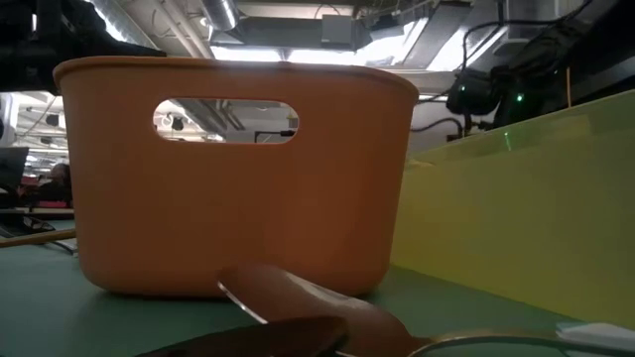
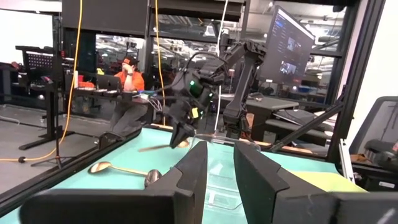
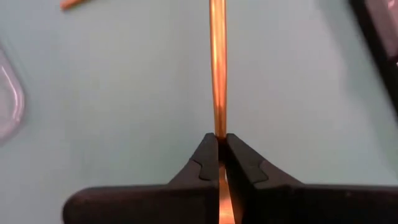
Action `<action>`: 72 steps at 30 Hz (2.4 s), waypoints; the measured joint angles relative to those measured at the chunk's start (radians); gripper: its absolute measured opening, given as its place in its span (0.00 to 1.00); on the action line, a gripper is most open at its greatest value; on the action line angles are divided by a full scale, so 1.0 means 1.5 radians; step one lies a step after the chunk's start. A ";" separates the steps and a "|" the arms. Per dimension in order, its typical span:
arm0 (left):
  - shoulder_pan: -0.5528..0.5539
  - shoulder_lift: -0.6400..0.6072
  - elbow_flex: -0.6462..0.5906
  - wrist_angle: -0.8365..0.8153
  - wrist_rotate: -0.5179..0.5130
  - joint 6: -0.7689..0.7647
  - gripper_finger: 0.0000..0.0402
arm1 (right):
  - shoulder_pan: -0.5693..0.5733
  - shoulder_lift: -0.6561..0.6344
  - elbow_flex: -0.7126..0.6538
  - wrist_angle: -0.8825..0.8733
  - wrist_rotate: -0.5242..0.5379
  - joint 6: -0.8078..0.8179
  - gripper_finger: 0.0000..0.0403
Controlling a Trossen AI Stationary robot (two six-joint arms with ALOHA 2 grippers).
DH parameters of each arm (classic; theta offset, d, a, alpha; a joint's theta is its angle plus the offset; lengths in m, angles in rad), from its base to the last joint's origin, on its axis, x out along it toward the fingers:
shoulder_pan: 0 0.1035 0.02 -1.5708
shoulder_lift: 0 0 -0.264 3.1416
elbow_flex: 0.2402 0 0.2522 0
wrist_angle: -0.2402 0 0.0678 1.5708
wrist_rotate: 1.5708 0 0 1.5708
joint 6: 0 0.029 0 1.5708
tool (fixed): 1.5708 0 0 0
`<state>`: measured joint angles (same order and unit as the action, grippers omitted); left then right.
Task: Sort silverware by color (type)
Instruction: Put the gold spoon into the transparent bin
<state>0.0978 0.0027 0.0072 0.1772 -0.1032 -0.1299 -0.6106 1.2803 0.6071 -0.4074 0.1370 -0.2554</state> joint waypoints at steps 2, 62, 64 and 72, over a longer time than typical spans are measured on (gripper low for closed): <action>0.000 0.000 0.000 0.000 0.000 0.000 0.18 | 0.000 -0.021 0.000 0.003 0.009 0.000 0.00; -0.062 0.682 0.335 0.314 -0.080 0.006 0.18 | 0.244 0.027 0.003 0.784 -0.102 0.242 0.00; -0.062 0.711 0.359 0.314 -0.080 0.006 0.18 | 0.247 0.027 0.003 0.784 -0.104 0.241 0.00; -0.062 0.815 0.448 0.314 -0.080 0.006 0.18 | 0.247 0.027 0.003 0.784 -0.104 0.238 0.00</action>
<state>0.0048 1.2255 0.6793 0.6480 -0.2237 -0.1204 -0.2394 1.3205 0.6109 0.7692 -0.0189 0.1013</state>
